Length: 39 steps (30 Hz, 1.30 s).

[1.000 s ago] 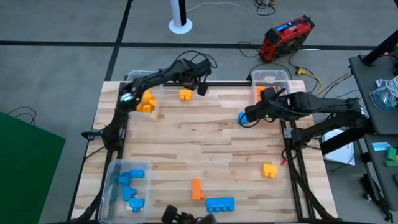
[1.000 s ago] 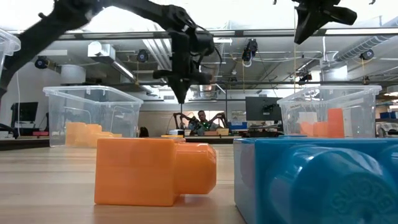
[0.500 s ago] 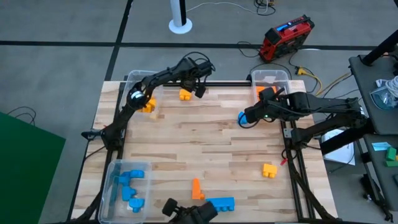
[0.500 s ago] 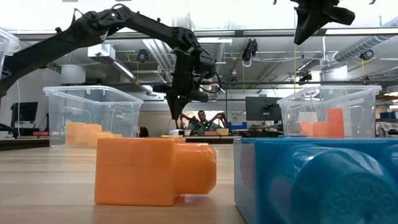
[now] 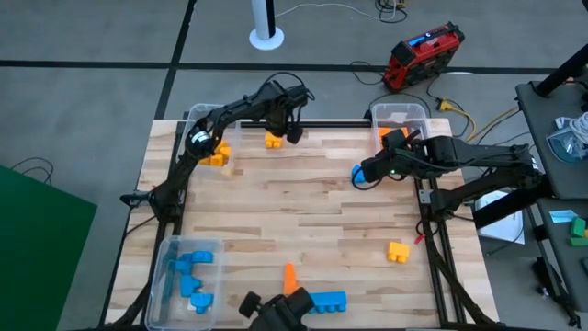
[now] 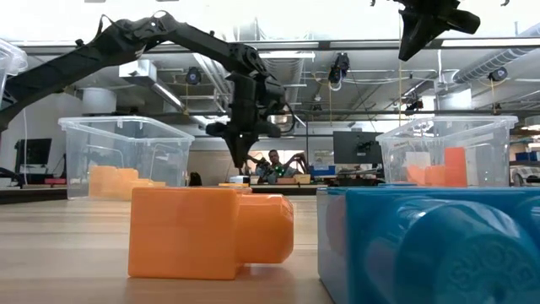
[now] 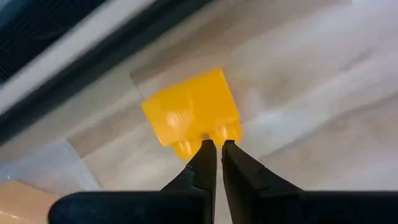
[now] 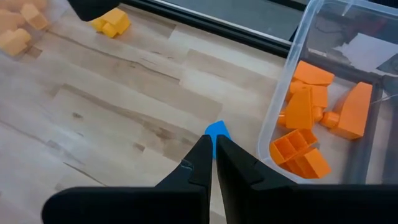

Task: Sort blocks
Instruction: Put the top yellow game piece into the top left transparent bin

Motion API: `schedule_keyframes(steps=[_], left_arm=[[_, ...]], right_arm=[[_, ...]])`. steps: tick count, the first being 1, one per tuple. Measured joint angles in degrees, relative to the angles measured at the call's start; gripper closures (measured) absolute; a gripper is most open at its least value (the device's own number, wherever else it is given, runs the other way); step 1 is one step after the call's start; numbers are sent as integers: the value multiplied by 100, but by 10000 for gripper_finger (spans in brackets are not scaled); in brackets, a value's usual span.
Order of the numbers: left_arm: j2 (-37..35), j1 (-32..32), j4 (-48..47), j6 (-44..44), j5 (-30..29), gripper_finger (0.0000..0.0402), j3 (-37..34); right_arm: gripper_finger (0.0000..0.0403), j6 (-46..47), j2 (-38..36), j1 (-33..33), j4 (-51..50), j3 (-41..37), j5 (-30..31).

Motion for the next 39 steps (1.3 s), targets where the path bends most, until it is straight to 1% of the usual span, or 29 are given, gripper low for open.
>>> schedule_keyframes(steps=[3,9,12,13,15,18,22,25,28,29,31,34,36,38,39], left_arm=[[0,7,-121,110,254,395,17],[-7,1,-328,286,326,395,232],[-7,38,-436,284,608,395,187],[-7,43,-480,285,613,395,166],[-7,55,-457,268,461,395,145],[-7,62,-290,160,15,395,116],[-7,109,-216,131,-9,394,114],[-7,164,-250,135,278,383,98],[-14,184,-691,223,1035,367,170],[-53,133,-872,279,1199,363,213],[-281,-134,-908,366,1061,358,323],[-804,-680,-918,190,626,357,448],[-1152,-983,-924,61,568,357,450],[-1484,-1264,-922,12,395,357,437],[-1672,-1389,-924,-37,285,357,431]], right_arm=[[390,-4,0,0,0,0,9],[390,-11,0,0,0,0,39],[390,-16,0,0,0,-2,55],[390,-19,0,0,0,-2,85],[390,-34,0,0,0,-2,106],[390,-59,0,0,0,-2,132],[390,-61,0,0,0,-2,133],[390,-75,0,0,0,-2,133],[390,-80,0,0,11,-2,130],[390,-82,0,-1,58,-3,122],[390,-227,0,-46,384,-4,54],[390,-605,39,-389,1037,34,-382],[390,-806,98,-785,1429,51,-896],[390,-1041,202,-1264,1695,72,-1464],[390,-1203,274,-1484,1775,72,-1655]])
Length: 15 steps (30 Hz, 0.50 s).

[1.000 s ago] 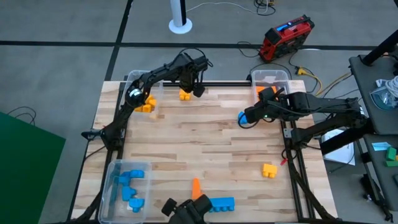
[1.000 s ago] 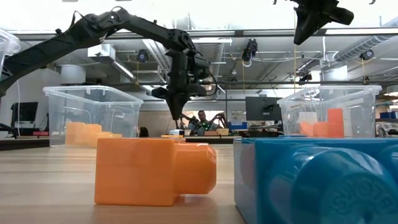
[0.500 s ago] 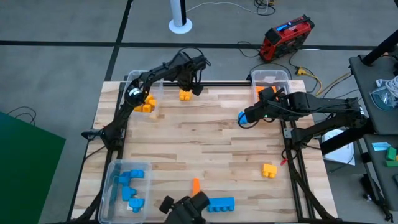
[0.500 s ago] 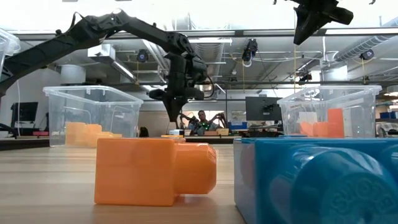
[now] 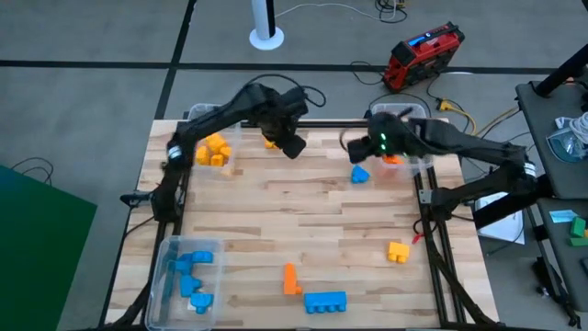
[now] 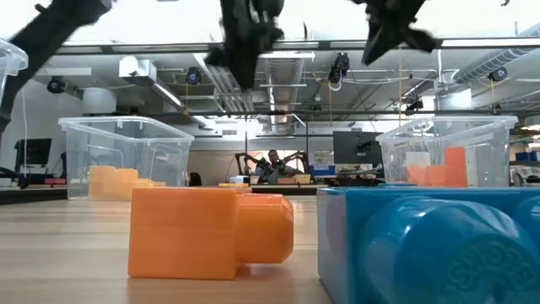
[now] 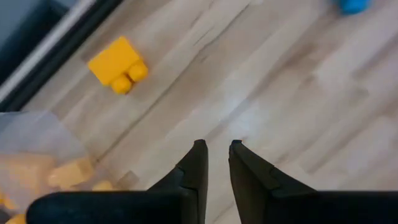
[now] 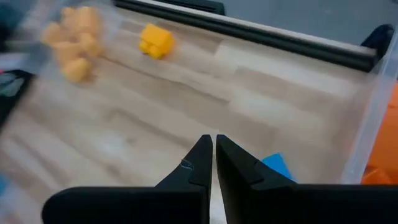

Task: Sort blocks
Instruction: Put the top yellow game piece into the top left transparent bin

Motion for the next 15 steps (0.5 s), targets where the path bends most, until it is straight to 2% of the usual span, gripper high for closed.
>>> schedule_keyframes(steps=[5,8,11,15], left_arm=[[-1025,-326,1,-624,-403,357,4],[-1607,-456,0,-895,-687,357,4],[-2142,-640,0,-1110,-866,357,4],[-2694,-917,1,-1456,-1491,357,4]], right_arm=[[390,-765,535,-892,315,-2,-507],[390,-1157,1037,-1312,985,0,-1094],[390,-1301,1687,-1492,1718,155,-1572],[390,-1300,2643,-1533,2297,768,-1632]])
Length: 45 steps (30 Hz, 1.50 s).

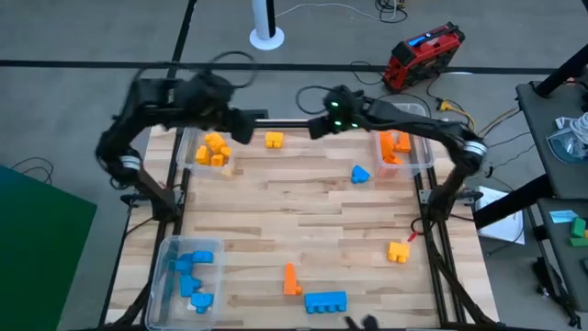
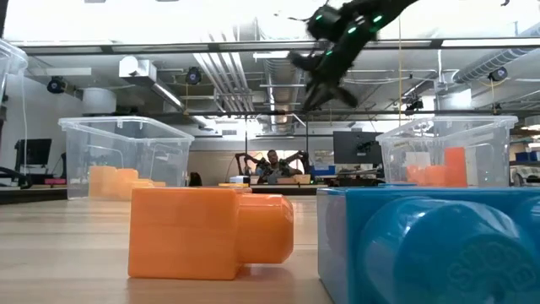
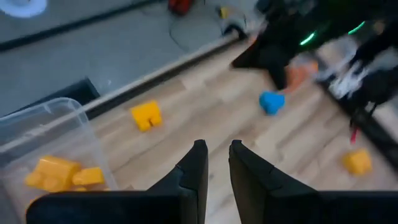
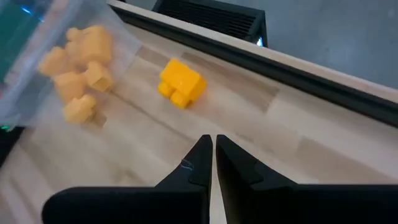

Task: Sort blocks
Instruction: Put the top yellow game piece into the top left transparent bin

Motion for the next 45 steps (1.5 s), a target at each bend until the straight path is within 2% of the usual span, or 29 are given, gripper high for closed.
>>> schedule_keyframes(steps=[6,14,17,19,21,27,34,45], left_arm=[[-703,-590,-2,-732,-591,357,0],[-1088,-1513,0,-1185,-1186,357,-9],[-1119,-1707,1,-1194,-1407,357,-9],[-1127,-1742,2,-1194,-1488,357,-11],[-1135,-1739,2,-1165,-1511,357,-11],[-1139,-1737,2,-1010,-1530,357,-13],[-1154,-1733,2,-947,-1533,357,-13],[-1121,-1733,2,-977,-1533,357,-13]], right_arm=[[390,-87,1439,28,-197,1390,-53],[390,-27,2698,35,-470,3191,-112],[390,570,3040,39,-610,3692,-633],[390,609,3281,58,-496,3981,-1032],[390,602,3517,119,-508,4239,-1021],[390,859,4128,259,-918,4663,-559],[390,636,4552,382,-1517,4721,-29],[390,369,4739,468,-1357,4721,30]])
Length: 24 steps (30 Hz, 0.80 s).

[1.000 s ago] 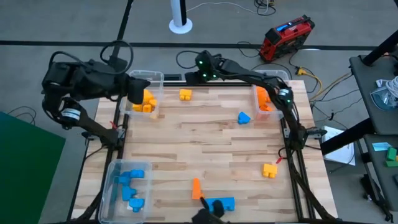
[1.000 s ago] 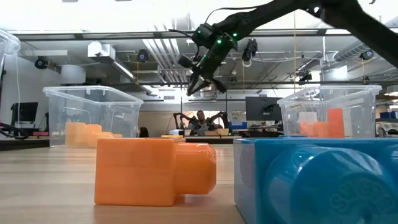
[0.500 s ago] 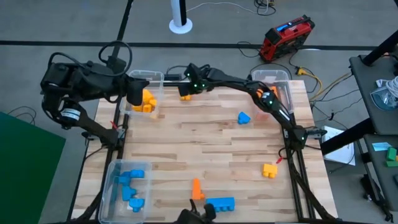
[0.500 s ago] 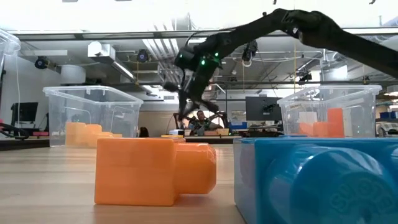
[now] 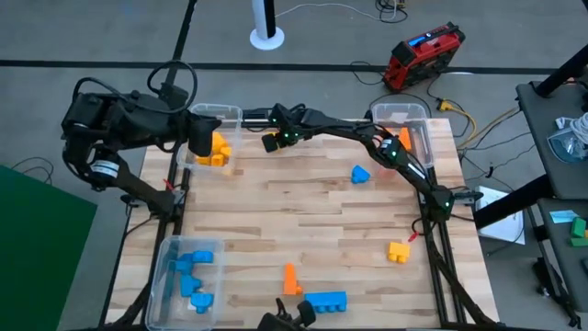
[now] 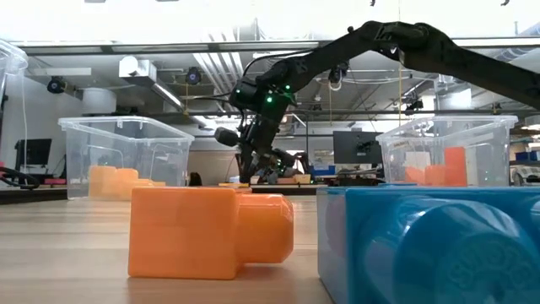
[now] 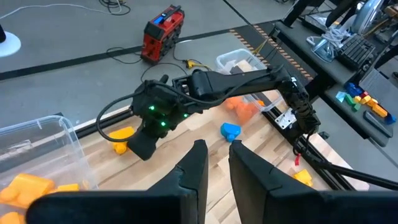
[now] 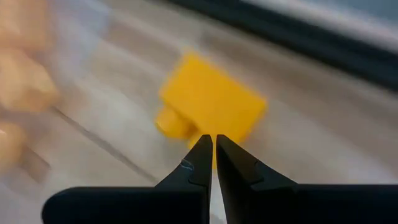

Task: Sort blocks
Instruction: Put the top yellow game piece into the top left transparent bin

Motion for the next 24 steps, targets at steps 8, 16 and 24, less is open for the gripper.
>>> schedule_keyframes(steps=[8,16,24], left_arm=[[50,0,0,-10,2,357,-2],[70,0,0,-13,4,357,-2],[70,0,0,-11,4,357,-2]], right_arm=[[390,-111,-91,0,595,25,380],[390,-108,150,9,451,17,467],[390,-124,122,161,-28,28,330]])
